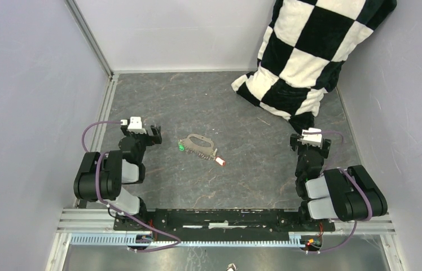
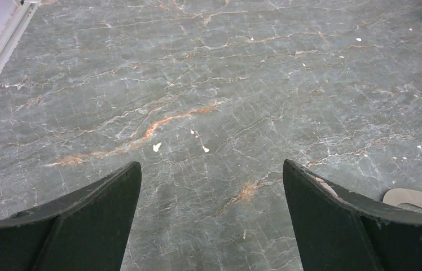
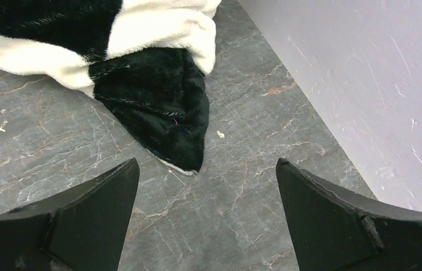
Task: Put the keys on the keyring
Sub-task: Reset both arms
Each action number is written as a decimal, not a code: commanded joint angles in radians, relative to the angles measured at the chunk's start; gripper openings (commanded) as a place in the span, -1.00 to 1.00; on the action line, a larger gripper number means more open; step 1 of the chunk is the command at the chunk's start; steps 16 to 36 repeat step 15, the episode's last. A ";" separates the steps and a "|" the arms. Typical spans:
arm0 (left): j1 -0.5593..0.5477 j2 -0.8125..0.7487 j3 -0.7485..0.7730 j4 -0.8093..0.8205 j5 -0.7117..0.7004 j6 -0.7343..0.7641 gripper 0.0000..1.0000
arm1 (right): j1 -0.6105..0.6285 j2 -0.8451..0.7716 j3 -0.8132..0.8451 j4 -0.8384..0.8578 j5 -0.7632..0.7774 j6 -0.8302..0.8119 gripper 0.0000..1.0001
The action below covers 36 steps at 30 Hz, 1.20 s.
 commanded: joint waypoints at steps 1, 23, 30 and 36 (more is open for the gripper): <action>-0.005 -0.015 0.001 0.000 -0.028 -0.027 1.00 | -0.010 -0.006 -0.088 0.077 -0.048 0.010 0.96; -0.040 -0.011 0.029 -0.055 -0.075 -0.005 1.00 | -0.009 -0.013 -0.095 0.087 -0.050 0.010 0.97; -0.040 -0.011 0.029 -0.055 -0.075 -0.005 1.00 | -0.009 -0.013 -0.095 0.087 -0.050 0.010 0.97; -0.040 -0.011 0.029 -0.055 -0.075 -0.005 1.00 | -0.009 -0.013 -0.095 0.087 -0.050 0.010 0.97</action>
